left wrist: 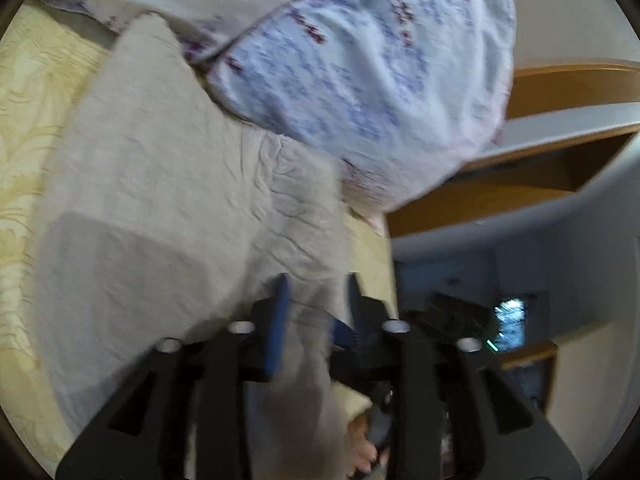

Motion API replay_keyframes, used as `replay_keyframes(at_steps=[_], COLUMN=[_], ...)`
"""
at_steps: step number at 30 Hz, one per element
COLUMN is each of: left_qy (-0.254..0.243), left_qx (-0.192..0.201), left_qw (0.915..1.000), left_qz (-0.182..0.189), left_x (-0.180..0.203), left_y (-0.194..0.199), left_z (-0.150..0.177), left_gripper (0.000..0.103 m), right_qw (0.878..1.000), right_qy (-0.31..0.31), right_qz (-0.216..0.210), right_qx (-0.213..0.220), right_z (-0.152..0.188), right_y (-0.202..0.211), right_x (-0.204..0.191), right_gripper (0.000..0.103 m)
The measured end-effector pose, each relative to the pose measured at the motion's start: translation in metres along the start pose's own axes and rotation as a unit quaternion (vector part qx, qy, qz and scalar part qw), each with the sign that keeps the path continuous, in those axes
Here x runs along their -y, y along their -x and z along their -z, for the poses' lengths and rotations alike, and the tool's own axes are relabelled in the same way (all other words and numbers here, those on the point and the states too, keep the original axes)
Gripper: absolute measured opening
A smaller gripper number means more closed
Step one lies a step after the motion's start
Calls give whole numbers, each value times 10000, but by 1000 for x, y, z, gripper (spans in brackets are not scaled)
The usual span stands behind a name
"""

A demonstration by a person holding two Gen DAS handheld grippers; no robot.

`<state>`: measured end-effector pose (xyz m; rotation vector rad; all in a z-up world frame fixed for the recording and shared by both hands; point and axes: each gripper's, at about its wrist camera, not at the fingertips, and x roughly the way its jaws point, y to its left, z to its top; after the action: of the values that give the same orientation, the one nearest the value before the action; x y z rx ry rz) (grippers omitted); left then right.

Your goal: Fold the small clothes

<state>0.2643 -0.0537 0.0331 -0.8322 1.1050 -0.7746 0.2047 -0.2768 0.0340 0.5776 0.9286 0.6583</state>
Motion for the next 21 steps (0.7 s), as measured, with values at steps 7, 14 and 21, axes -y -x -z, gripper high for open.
replay_keyframes(at_steps=[7,14,21], left_qy=[-894,-630,-433], left_qx=[1001,922,651], left_qw=[9829,9671,9751], left_qz=[-1260,-2286,-2073], left_x=[8,-33,-47], left_y=[67,80,62], left_z=[-2,-9,-6], left_gripper=[71,74,79], right_qw=[9979,9960,9926], right_qy=[-450,-686,-1174], right_qz=[-355,-270,-181], right_qx=[-287,-504,-268], right_z=[-6,-18,-29], right_y=[-3,-19,-34], right_x=[-2,-2,11], right_gripper=[86,61,23])
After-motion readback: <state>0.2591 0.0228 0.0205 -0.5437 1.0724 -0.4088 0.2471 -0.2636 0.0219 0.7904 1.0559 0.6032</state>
